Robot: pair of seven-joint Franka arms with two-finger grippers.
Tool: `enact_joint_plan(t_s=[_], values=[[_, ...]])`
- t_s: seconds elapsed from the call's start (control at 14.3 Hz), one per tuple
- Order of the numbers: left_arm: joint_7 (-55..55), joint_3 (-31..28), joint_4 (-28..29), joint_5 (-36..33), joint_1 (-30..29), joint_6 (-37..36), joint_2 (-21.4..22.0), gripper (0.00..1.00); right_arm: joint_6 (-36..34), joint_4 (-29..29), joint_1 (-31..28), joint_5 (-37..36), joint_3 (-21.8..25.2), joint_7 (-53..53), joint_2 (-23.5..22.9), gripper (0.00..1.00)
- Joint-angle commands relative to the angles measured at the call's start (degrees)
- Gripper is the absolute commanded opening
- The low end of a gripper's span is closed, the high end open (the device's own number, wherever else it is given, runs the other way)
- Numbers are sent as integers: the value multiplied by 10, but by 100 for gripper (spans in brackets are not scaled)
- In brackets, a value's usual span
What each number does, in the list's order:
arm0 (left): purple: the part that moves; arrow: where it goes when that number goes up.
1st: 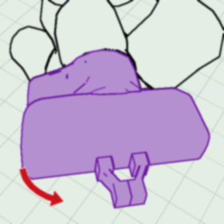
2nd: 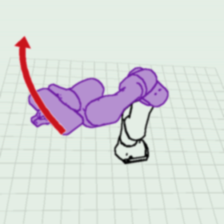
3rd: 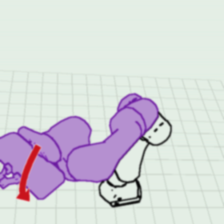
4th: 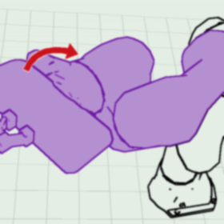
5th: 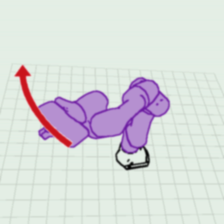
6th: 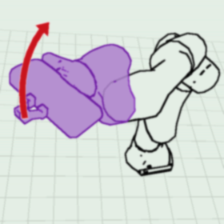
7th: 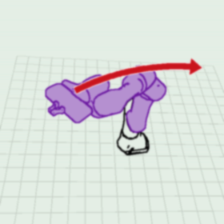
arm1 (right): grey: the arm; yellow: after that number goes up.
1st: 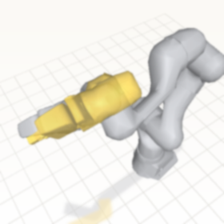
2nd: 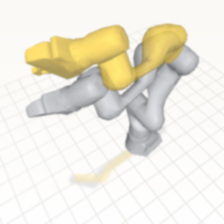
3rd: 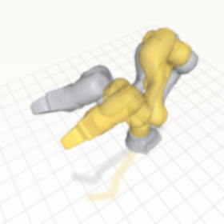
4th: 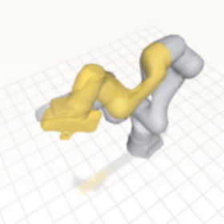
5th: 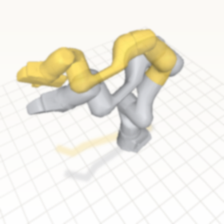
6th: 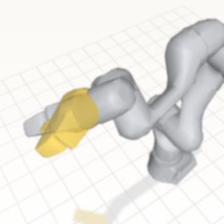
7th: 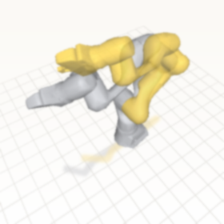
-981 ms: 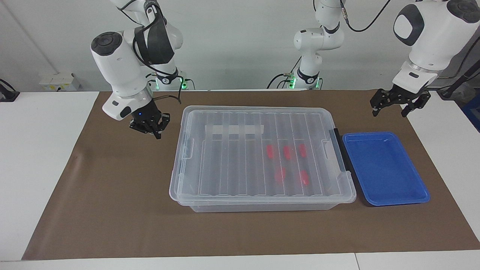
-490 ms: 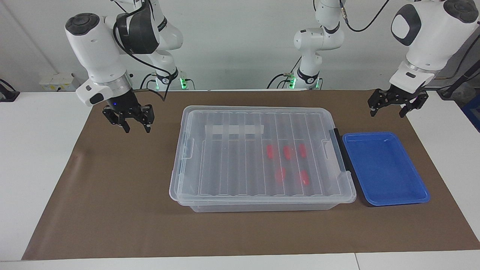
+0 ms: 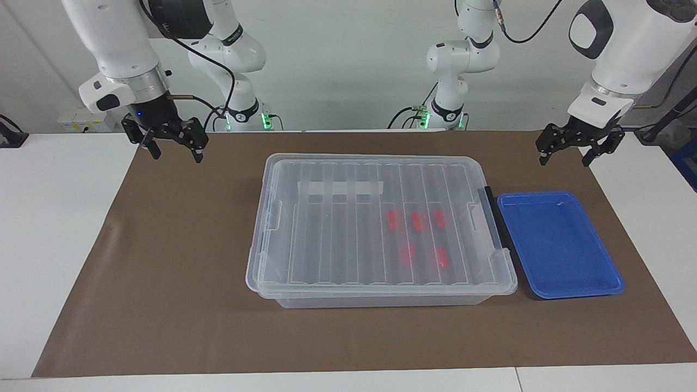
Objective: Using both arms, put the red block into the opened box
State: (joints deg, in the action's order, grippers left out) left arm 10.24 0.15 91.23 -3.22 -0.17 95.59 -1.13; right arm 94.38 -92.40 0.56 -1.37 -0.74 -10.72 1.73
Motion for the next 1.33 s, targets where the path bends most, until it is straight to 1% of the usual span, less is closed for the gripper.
enact_joint_plan(t_s=[0.0, 0.07, 0.21, 0.28, 0.42, 0.63, 0.77, 1.05, 1.19, 1.26], values=[[7, -9, 8, 5, 5, -22, 18, 100, -39, 11, 1, -8, 9, 3, 3, 100], [7, -10, 8, 5, 5, -30, 19, 100, -52, 9, 1, -7, 9, 5, 11, 100], [7, -11, -17, 5, 6, -51, 14, 100, -83, -1, 1, -6, 9, 2, 21, 100], [7, -9, -25, 6, 6, -53, 13, 100, -79, -2, 1, -6, 9, 3, 21, 100], [3, -8, -25, 5, 6, -44, 17, 100, -78, -1, 1, -6, 9, 4, 20, 100], [3, -6, -27, 5, 7, -57, 11, 100, -75, 1, 1, -6, 9, 3, 20, 100], [4, -2, -42, 6, 6, -66, 10, 100, -72, 0, 1, -6, 9, 4, 20, 100], [5, 5, -30, 5, 10, -33, 23, 100, -74, -1, 1, -6, 9, 4, 20, 100], [4, 6, -34, 5, 10, -15, 13, 100, -73, -1, 1, -6, 9, 5, 20, 100], [4, 2, -35, 5, 11, -17, 10, 100, -72, -1, 1, -6, 9, 7, 20, 100]])
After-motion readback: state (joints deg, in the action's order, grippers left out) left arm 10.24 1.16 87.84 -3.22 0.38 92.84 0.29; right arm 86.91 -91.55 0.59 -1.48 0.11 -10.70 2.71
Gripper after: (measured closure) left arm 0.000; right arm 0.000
